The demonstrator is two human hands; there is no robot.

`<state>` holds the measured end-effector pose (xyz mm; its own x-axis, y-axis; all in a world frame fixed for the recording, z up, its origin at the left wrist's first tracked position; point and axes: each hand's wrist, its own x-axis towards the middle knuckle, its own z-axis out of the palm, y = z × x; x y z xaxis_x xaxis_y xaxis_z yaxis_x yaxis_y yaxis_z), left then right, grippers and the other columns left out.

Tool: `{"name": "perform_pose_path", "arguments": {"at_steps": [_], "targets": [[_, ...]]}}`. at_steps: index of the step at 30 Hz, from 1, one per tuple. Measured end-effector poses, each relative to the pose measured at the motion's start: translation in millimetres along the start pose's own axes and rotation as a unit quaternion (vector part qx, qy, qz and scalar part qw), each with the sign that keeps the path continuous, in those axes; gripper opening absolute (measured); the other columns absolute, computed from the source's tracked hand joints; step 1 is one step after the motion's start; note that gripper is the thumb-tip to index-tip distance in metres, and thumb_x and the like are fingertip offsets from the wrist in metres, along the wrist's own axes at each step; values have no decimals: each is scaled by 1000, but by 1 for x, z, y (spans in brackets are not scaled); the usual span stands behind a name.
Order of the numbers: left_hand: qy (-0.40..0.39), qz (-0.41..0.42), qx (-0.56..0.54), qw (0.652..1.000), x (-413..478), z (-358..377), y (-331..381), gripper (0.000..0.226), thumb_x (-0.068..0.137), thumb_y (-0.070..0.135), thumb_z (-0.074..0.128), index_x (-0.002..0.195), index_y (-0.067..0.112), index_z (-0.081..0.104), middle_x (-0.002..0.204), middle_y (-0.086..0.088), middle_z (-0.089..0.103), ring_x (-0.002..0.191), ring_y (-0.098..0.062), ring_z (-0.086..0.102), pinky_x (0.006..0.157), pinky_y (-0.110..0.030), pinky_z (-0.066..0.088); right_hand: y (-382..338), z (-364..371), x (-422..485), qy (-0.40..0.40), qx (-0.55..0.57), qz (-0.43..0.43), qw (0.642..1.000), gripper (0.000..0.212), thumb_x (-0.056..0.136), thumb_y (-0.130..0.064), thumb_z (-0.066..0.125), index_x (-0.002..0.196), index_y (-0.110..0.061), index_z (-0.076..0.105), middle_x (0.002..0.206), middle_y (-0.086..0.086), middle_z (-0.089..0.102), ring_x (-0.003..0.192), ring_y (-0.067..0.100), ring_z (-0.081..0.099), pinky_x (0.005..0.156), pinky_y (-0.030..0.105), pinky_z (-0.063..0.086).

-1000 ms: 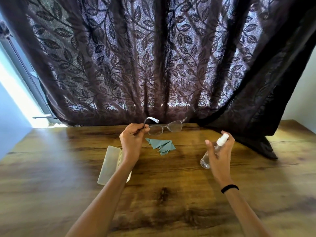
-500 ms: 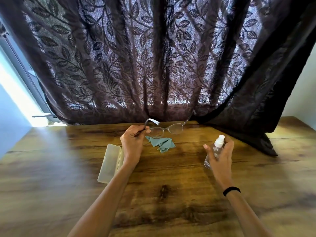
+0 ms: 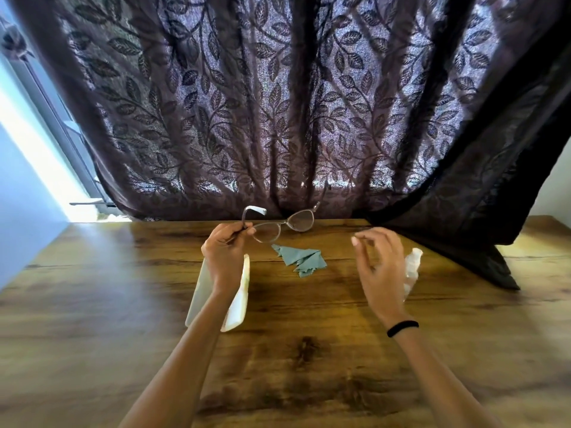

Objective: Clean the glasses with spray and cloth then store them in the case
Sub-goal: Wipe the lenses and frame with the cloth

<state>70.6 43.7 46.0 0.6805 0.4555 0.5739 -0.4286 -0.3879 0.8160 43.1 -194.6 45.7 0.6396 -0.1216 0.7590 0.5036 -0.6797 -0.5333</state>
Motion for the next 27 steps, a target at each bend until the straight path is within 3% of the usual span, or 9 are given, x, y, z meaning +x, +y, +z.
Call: {"name": "perform_pose_path", "arguments": {"at_steps": [4,7,11,13,15,18,22,27], "targets": [[11,-2,5,1000,6,-9,-7,27,70,-5,74,88,14,69,76,6,64,69,10,59,67,-6,47,7,33,-9,-131,-15,-9,991,10,84,-8,63,94,-7,66,93,6,63,84,16,59,77,11,44],[7,6,21,1000,5,-14,-10,29,70,-3,75,88,18,68,76,10,63,70,10,60,66,-4,46,9,52,-12,-178,17,16,984,12,88,-13,59,98,-10,65,95,1,64,84,11,62,73,20,53],[-17,8,9,1000,-1,-13,-10,25,69,0,75,87,17,68,76,13,63,69,8,61,65,-7,48,8,64,-11,-128,98,141,977,29,87,-18,59,116,-10,61,96,-4,67,79,-5,62,63,3,47],[-30,-9,5,999,-4,-11,-11,23,70,3,75,87,17,70,77,11,65,69,4,62,65,-13,52,8,64,-6,-101,134,187,968,34,88,-13,58,122,-10,56,93,-10,66,72,-11,61,61,2,46],[-43,-18,0,999,-7,-8,-12,22,70,3,75,87,16,70,77,11,66,70,3,63,64,-12,51,10,60,2,-83,172,209,959,36,88,-10,57,124,-14,53,97,-9,65,74,-13,60,69,5,49],[-65,-20,-1,998,-12,-2,-11,25,70,-4,74,86,15,70,76,14,64,71,8,62,64,-4,46,12,52,11,-69,221,225,946,33,89,-9,57,119,-20,55,101,-10,65,70,-6,60,69,10,51],[-114,-15,17,993,-17,4,-15,14,71,0,75,83,8,74,77,10,66,72,3,61,65,-10,49,16,36,10,-77,302,266,912,22,90,-3,52,108,-7,64,84,-3,68,72,2,62,69,16,53],[-194,72,71,976,-19,0,-19,22,70,-8,72,85,8,74,86,5,70,81,-1,64,74,-17,53,13,6,-4,-107,384,341,851,23,85,-29,52,91,-13,68,80,-1,71,77,10,65,68,18,55]]}}
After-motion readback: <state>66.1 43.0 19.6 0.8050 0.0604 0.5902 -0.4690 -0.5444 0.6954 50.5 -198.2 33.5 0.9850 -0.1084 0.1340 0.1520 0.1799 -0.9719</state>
